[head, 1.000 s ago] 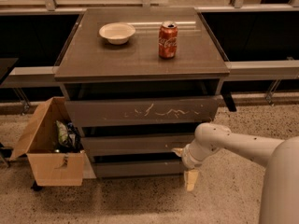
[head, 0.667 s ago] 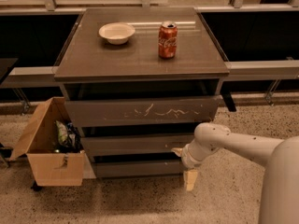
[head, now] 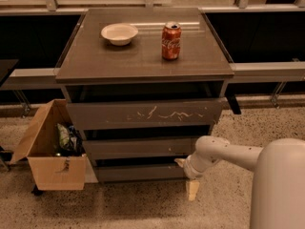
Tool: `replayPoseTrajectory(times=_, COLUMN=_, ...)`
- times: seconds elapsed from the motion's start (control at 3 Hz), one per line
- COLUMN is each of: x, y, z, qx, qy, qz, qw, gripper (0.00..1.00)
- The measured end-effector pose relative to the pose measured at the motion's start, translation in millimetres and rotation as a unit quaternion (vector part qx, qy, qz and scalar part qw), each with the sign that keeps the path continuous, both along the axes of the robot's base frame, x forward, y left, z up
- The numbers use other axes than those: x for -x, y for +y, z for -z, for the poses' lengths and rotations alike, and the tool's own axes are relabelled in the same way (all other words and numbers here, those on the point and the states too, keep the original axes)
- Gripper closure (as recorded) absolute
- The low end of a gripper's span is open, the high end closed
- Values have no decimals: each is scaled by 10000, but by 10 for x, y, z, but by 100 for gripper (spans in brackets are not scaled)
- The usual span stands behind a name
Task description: Open bottom drawer
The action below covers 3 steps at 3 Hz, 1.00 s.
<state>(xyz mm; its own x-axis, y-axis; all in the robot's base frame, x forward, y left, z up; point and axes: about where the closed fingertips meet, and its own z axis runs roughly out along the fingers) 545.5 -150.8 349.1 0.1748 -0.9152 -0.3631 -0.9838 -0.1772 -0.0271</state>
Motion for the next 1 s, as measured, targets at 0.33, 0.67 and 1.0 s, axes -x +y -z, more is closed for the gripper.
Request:
replayPoseTrajectory(times=0.33, x=51, y=-39, z=558, qx=-178, qy=83, qz=-17, qw=9998, gripper=0)
replayPoseTrajectory(times=0.67, x=17, y=-29, z=993, qx=-340, qy=81, qz=-14, qw=9994, gripper=0)
replayPoseTrajectory(times=1.0, x=-150, y=81, z=1206, qx=-342, qy=-147, qz=-95, qw=9993, gripper=0)
